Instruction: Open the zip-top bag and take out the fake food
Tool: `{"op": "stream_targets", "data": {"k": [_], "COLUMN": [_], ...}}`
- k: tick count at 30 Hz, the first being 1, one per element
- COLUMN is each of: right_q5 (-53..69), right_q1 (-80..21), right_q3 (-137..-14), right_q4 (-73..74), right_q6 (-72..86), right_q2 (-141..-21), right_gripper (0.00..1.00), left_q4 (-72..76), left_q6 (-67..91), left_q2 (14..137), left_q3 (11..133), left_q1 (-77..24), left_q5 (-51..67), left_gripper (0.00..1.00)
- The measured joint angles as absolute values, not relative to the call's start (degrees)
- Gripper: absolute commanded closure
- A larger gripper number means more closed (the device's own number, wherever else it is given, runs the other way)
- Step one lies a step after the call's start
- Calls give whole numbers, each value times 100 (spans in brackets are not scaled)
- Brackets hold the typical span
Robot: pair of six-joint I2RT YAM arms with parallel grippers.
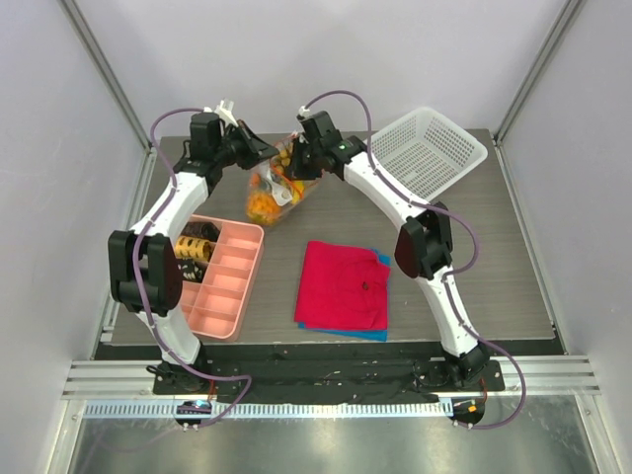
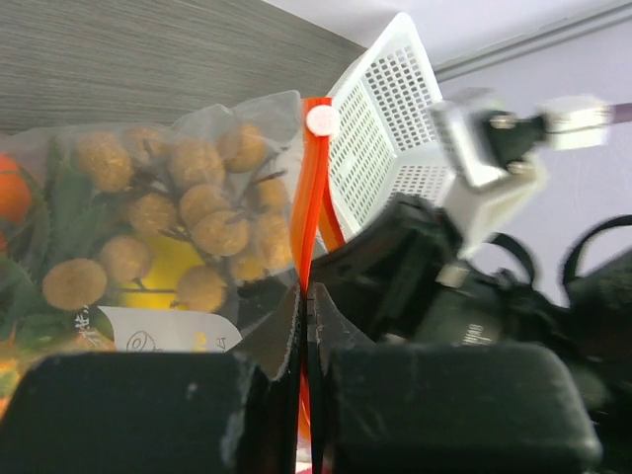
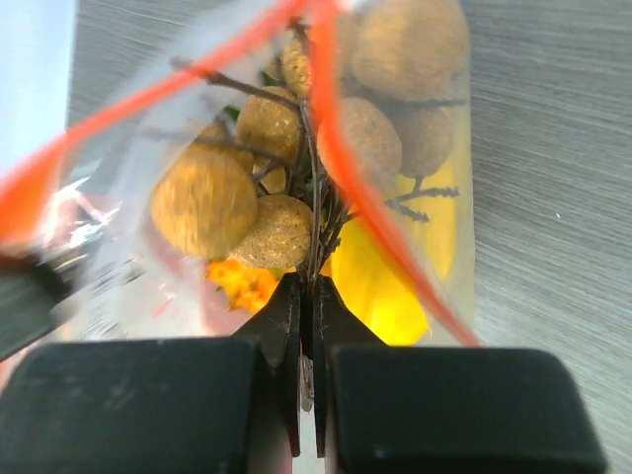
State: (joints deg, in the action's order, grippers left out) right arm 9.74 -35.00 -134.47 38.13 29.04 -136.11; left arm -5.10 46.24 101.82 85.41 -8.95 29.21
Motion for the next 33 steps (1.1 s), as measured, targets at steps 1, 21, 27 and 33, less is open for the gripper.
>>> {"op": "stream_targets", "data": {"k": [1,21,27,33], "right_q5": [1017,1800,2834,2873], "right_q1": [-3489,-3284,-2976,-2764], "right_q3": [-13445,-13100,-12449,-12250], "right_q4": [3830,3063,2029,1822], "right_q6": [2860,2547,3441,3551], "right_q2": [-13546,-11854,-11719,-11539], "right_gripper": [99,99,99,99], "left_q4": [-519,-563,-561,-558], "left_q6": [4611,4628,4633,4633], "left_q2": [10182,10184,10184,10184], "left_q3": [8541,8541,8541,8541], "left_q1": [-884,-668,-666,-666], "left_q5": [2908,2915,2969,2974], "left_gripper": [100,100,100,100]}}
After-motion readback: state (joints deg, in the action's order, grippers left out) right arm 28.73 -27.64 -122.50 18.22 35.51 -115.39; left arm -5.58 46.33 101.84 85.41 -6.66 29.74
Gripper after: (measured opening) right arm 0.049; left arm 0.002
